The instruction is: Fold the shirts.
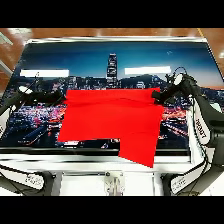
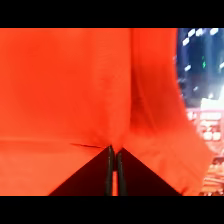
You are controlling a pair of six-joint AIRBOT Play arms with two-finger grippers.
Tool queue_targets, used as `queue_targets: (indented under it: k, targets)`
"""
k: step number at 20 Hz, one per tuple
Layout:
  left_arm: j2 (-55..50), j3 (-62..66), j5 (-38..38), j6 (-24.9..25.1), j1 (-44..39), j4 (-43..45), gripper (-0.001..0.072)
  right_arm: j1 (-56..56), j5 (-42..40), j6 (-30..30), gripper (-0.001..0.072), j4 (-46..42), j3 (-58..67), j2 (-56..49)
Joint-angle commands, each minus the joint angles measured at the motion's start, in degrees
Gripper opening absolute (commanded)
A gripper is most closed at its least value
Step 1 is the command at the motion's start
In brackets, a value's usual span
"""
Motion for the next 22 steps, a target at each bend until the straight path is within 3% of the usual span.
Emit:
queue_targets:
  k: [1,2,4,7,10,11,13,17,22]
  targets:
    - [-0.04,0.90,-5.86,-3.52,1.27,0.07,0.0538,-0.09,1.40,0.81,0.0520,0.15,0.17,2.05]
    - [-0.04,1.97,-9.44,-3.52,2.54,0.09,0.0538,-0.28,1.40,-0.85,0.0617,0.04,0.17,4.04]
    - [0.09,5.14,-18.91,-3.56,6.54,0.09,0.0535,-1.51,3.34,-4.57,0.0618,-1.20,0.17,9.01]
    - [3.56,7.10,-30.01,-2.54,13.22,0.50,0.0515,-5.77,13.09,-4.92,0.0614,-10.49,0.15,16.50]
    - [10.36,2.43,-35.34,-1.79,16.48,12.50,0.0462,-13.33,24.52,-9.29,0.0613,-10.45,-3.06,20.37]
    - [12.76,-1.33,-35.54,-1.09,17.05,16.02,0.0473,-16.02,26.40,-10.73,0.0613,-8.02,-6.16,21.73]
    - [17.09,-11.93,-34.67,1.66,18.51,16.72,0.0629,-21.09,25.68,-11.21,0.0614,-2.16,-14.64,25.11]
    - [19.06,-27.06,-30.60,5.81,19.56,14.99,0.0640,-24.06,19.47,-12.22,0.0614,9.07,-28.87,30.08]
    - [18.93,-31.98,-26.36,10.88,19.23,4.87,0.0632,-23.26,17.59,-12.87,0.0614,10.01,-33.05,30.47]
